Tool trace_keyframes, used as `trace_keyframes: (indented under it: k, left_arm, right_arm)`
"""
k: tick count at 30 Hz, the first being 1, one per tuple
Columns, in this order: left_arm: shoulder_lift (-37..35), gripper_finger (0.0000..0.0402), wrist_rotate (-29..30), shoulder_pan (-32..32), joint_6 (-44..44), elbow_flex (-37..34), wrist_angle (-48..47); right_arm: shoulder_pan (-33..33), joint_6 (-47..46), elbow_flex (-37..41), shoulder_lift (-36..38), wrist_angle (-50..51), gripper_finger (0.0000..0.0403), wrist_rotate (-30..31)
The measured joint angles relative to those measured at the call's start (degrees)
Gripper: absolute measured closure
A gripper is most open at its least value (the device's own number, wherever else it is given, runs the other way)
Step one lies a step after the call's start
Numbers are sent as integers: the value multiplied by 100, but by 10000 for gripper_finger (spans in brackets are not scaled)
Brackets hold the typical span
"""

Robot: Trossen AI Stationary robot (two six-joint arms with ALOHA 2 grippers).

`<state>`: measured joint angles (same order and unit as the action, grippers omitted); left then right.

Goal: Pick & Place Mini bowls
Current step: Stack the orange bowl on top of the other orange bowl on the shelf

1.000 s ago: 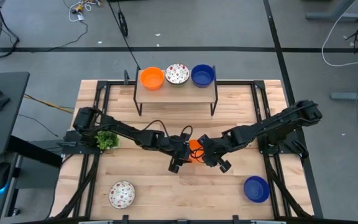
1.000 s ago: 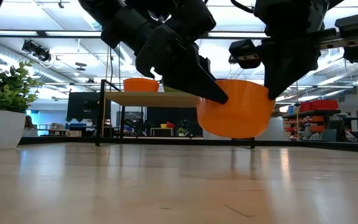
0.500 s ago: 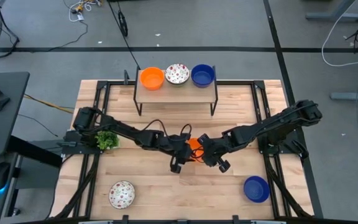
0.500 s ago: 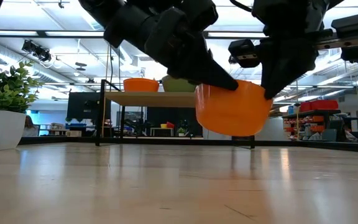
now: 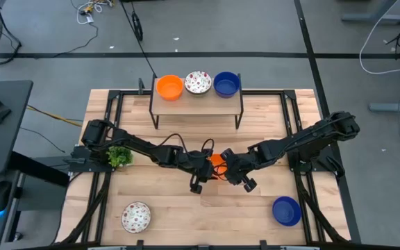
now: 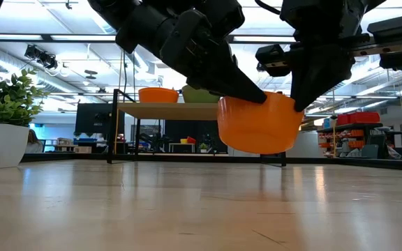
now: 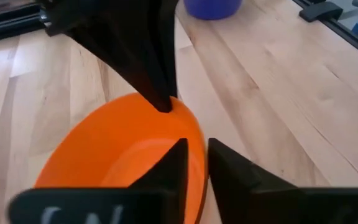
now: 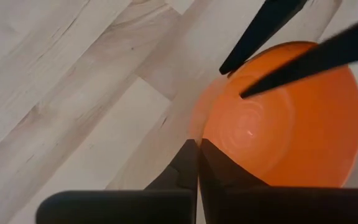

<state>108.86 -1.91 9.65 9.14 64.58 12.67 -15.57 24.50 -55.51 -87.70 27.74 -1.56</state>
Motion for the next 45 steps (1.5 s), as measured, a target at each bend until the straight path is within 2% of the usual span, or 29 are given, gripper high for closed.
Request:
trace_keyframes:
  k: [5,10,14,19,22,27,32,35,39,42,45]
  left_arm:
    - [0,391,-30,20,34,-2,-89]
    - [-1,391,-52,37,56,-7,-158]
    - [-7,395,113,75,53,-9,-241]
    - [-4,395,829,181,49,-9,-533]
    - [-143,396,1104,251,-131,-9,-1041]
    - [-746,394,1768,347,-532,-9,-2004]
    - [-1752,396,2440,388,-1044,-7,-2923]
    - [-2406,394,2645,147,-1410,-1,-3173]
    - [-3170,395,2864,-457,-1470,0,-3332]
    - [-3556,397,2698,-1176,-1421,16,-3344]
    - [-3674,394,2307,-1963,-1010,13,-3315]
  right_arm:
    - [0,19,0,0,-75,400,14]
    - [-4,8,27,-4,-367,392,45]
    - [-8,19,-5,-5,-1094,360,44]
    - [-21,-31,2,21,-1263,309,-103]
    - [-99,-302,8,94,-1120,291,-214]
    - [-348,-655,470,286,-1086,288,-237]
    - [-454,-891,1365,523,-1887,304,-251]
    - [-389,-651,1946,564,-2979,314,-236]
    - [-199,-363,2594,538,-4640,327,-211]
    - [-63,-302,2880,539,-5424,335,-102]
    - [41,-286,2938,544,-5565,342,-40]
